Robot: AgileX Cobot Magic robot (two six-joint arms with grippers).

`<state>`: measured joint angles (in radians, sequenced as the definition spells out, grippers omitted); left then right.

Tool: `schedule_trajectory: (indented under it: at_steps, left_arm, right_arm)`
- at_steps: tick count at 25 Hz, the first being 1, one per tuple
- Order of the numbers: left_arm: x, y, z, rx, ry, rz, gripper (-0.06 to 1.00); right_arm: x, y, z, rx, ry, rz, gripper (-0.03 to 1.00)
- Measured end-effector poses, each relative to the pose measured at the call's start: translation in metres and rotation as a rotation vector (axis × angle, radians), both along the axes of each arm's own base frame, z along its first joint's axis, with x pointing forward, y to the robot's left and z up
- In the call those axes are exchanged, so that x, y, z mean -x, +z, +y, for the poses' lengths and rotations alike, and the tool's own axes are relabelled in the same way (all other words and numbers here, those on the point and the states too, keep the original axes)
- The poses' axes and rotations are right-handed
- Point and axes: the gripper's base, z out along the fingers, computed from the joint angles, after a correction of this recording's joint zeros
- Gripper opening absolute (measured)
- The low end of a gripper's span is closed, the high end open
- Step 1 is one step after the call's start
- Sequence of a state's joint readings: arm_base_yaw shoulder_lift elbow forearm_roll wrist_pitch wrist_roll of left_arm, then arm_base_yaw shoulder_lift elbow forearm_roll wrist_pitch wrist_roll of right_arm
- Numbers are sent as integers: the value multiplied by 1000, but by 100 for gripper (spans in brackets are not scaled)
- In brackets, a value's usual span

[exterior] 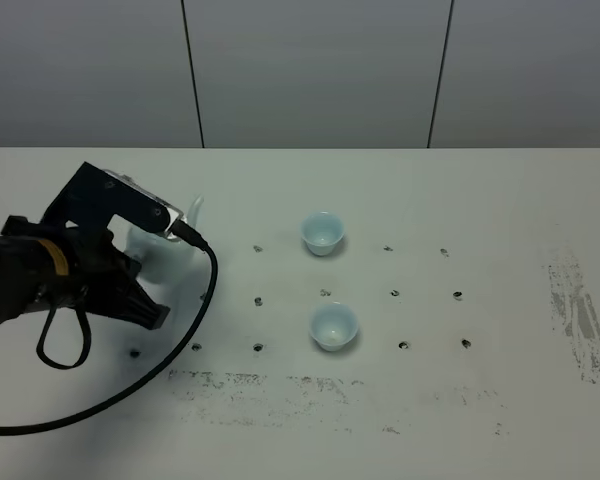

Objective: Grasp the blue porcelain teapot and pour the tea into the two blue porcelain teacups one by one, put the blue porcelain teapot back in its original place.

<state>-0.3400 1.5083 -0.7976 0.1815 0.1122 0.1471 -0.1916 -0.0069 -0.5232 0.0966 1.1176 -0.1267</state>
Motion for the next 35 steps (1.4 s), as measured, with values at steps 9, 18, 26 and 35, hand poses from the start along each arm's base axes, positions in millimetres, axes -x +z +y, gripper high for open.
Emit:
schedule_trajectory:
  at_steps: [9,18,26,35]
  left_arm:
    - [-9,16,-7,57,-57,-191,11]
    - [-28,40,-16,46,-96,-282,11]
    - [-65,42,-29,7,-112,-285,11]
    - [-106,46,-43,-66,-158,-253,11]
  right_arm:
    - [0,0,0,1,0,0,35]
    - [0,0,0,0,0,0,35]
    - [0,0,0,0,0,0,35]
    - [0,0,0,1,1,1,35]
